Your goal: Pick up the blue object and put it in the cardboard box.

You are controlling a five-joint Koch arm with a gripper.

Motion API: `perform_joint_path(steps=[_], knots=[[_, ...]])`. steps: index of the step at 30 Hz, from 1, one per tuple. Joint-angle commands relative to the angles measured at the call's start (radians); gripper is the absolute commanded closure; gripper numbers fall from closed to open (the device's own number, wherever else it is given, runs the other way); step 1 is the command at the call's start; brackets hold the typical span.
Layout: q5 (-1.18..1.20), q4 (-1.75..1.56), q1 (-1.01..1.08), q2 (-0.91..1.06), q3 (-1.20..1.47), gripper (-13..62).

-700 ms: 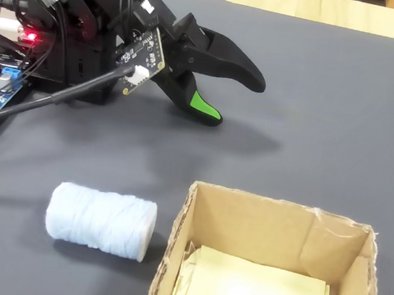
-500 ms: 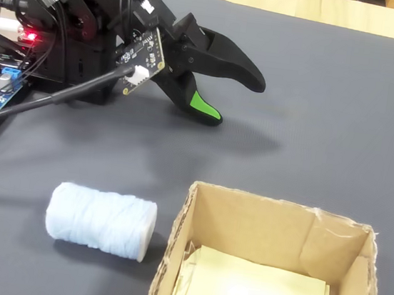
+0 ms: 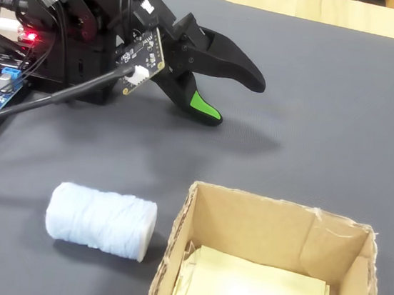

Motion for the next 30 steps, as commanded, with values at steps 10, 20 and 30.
perform_joint_path(steps=[10, 20, 30], knots=[[0.041, 0.101, 0.002, 0.084, 0.037, 15.5], [0.040, 0.009, 0.012, 0.083, 0.037, 15.5], [-0.026, -0.123, 0.051, 0.084, 0.037, 15.4]])
